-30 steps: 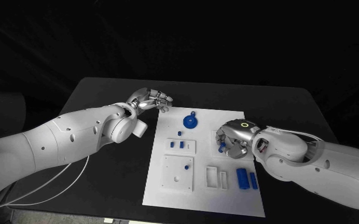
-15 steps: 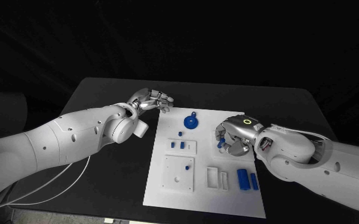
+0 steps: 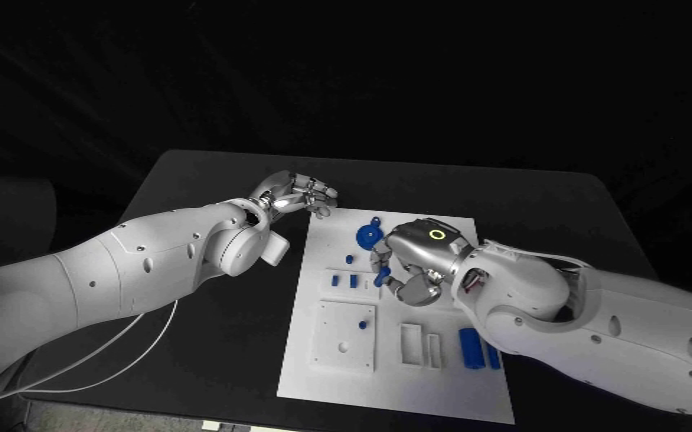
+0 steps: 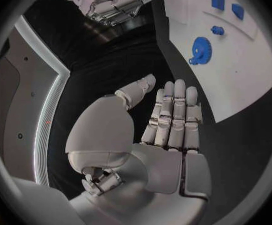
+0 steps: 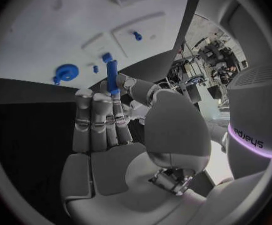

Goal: Assemble the parts on the task board

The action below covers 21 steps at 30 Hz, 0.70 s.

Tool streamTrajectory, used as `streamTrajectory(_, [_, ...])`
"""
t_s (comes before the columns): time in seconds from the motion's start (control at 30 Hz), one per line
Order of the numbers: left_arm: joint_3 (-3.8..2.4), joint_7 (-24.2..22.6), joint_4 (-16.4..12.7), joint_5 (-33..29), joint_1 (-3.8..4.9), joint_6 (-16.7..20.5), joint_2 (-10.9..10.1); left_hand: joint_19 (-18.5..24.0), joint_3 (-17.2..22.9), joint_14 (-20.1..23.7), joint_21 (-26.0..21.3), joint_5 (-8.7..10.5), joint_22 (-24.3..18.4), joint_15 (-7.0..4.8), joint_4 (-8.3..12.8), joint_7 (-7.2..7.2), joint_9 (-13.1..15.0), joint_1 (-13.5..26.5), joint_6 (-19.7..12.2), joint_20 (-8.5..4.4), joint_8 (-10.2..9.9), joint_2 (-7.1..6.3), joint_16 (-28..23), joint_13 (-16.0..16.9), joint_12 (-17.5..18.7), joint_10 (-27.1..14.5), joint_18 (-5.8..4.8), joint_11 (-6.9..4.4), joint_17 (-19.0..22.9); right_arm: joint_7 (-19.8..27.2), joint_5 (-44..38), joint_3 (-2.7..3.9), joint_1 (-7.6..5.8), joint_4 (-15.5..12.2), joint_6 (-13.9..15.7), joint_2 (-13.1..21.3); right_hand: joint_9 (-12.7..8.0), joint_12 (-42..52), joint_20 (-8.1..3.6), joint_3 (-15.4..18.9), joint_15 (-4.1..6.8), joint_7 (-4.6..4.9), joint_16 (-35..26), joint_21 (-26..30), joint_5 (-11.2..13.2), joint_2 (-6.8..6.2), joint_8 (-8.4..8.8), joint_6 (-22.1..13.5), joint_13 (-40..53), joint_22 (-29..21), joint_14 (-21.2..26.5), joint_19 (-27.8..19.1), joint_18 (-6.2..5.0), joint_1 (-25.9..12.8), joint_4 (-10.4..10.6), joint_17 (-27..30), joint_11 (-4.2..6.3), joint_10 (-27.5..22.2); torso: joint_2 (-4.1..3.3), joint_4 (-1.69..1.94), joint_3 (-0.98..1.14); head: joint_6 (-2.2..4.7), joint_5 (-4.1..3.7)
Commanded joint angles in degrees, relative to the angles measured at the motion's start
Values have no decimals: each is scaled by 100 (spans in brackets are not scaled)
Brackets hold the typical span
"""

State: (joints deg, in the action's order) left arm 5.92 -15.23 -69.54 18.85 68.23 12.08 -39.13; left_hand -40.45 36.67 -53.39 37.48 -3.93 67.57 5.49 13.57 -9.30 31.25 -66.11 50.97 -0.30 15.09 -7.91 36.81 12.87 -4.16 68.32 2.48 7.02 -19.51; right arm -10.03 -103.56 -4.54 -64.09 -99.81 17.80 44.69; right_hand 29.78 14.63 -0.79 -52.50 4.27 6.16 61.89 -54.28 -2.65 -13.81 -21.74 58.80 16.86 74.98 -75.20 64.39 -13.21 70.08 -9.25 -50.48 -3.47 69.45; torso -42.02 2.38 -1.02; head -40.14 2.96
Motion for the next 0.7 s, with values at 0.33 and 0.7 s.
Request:
streamTrajectory(0.33, [-4, -103, 48, -30, 2, -2, 112, 43, -51, 14, -44, -14, 23, 15, 21, 3, -15, 31, -43, 22, 43, 20, -57, -14, 9, -33, 110, -4, -46, 186, -137, -192, 304, 92, -68, -652, 12, 82, -53, -23, 57, -15, 35, -31, -14, -45, -18, 40, 420, 112, -1, 4, -179, 14, 11, 1, 192, 321, -1, 17, -20, -17, 72])
streamTrajectory(0.7, [-5, -101, 33, -32, 2, -32, 132, 46, -56, 12, -49, 2, 29, 15, 17, 3, -18, 36, -44, 22, 46, 22, -64, -16, 8, -31, 109, -5, -59, 191, -246, -386, 492, 240, -204, -833, 17, 82, -55, -19, 58, -15, 34, -33, -14, -33, -17, 37, 428, 112, 0, 4, -179, 14, 9, 1, 192, 316, -2, 9, -12, -59, 138])
